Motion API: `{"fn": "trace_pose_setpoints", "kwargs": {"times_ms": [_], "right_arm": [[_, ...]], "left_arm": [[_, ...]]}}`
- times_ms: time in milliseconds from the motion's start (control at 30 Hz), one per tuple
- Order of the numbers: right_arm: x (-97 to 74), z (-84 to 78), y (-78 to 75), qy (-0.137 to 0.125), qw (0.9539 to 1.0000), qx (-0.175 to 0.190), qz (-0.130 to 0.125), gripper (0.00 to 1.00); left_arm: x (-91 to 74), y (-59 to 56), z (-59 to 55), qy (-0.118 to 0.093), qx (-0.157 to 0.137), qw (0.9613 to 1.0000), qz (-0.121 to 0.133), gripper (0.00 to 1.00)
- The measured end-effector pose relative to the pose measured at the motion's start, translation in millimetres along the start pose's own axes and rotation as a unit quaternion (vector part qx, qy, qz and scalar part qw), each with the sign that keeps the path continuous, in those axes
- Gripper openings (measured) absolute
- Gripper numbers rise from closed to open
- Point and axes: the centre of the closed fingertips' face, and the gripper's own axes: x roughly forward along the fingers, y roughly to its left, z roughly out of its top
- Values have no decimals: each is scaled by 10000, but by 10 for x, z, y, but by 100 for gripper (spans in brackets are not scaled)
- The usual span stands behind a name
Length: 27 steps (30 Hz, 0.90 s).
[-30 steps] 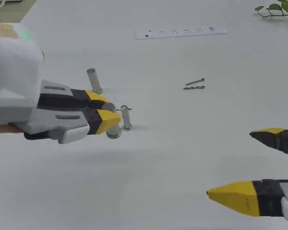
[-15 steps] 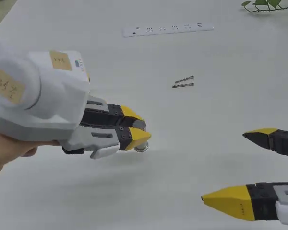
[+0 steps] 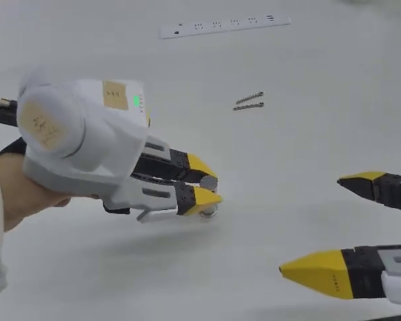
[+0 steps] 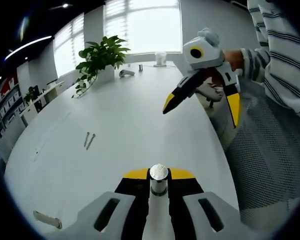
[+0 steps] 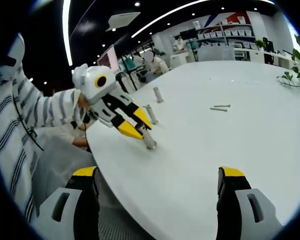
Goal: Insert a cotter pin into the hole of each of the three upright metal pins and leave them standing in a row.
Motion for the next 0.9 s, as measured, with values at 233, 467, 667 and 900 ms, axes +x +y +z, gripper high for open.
{"fn": "trace_pose_setpoints", "kwargs": {"times_ms": [233,467,667,900], "right_arm": [[16,2,-23,5,10000,40,-4,100],[5,-23,-57,39,9999,85,-60,100],[13,-32,-50,55,9999,91,-45,100],[8,19,-73,-46,9999,68,-102,100]], "left_arm": [[71,-6,-36,123,73,9998,-155,11],[96,-14,-17,83,12,9997,-225,11],[94,-12,-17,68,-65,9997,-243,11],[96,-15,-18,62,-101,9998,-173,12]]}}
